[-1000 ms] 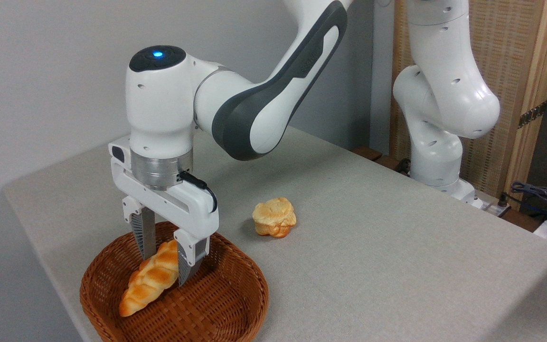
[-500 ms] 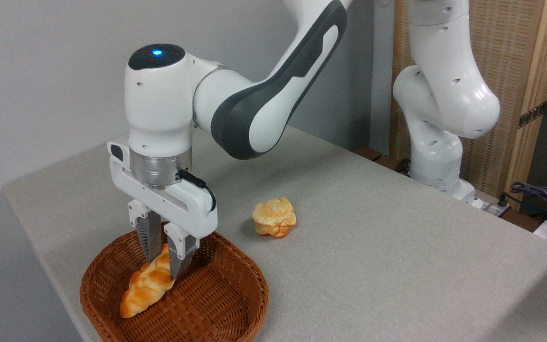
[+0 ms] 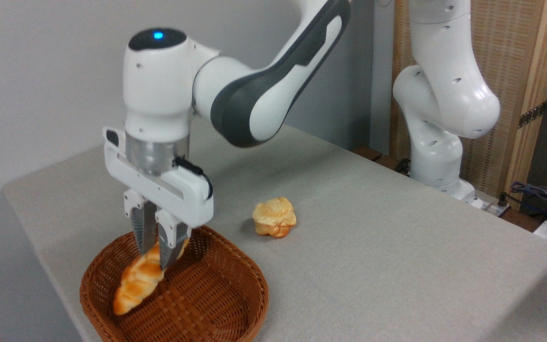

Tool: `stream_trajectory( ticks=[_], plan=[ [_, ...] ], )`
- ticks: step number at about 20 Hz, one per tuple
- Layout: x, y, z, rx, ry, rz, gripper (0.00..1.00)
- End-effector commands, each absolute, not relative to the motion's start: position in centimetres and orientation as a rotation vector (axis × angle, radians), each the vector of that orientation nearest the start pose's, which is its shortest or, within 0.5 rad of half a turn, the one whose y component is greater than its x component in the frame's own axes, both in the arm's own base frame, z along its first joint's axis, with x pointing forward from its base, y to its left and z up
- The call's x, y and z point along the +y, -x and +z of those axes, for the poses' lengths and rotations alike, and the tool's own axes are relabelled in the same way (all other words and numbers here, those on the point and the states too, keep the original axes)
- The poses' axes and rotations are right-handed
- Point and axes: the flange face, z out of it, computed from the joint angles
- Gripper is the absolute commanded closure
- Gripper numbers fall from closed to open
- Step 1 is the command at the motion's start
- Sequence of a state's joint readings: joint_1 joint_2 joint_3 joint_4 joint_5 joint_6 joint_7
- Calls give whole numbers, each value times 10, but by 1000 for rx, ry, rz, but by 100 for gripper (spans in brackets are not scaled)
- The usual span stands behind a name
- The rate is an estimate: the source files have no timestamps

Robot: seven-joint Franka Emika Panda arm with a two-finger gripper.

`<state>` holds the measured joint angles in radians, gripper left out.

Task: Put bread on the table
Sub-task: 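Lift the braided roll out of the basket toward the round pastry, then lower the roll onto the table beside the pastry and open the gripper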

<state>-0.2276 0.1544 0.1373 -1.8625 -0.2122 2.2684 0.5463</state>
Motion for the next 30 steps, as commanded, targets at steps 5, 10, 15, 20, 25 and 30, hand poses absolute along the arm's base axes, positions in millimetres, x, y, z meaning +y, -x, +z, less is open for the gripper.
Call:
stream_trajectory(
  ticks=[5,10,15,20,25,30],
  plan=[
    [-58,-589,534,851,3109,-558,52],
    [-60,-563,551,913,3156,-418,51],
    [-68,-533,558,995,3207,-197,49],
    [-78,-519,553,1050,3219,-57,45],
    [-104,-508,523,1130,3204,78,45],
    [-122,-508,512,1176,3182,119,44]
  ],
)
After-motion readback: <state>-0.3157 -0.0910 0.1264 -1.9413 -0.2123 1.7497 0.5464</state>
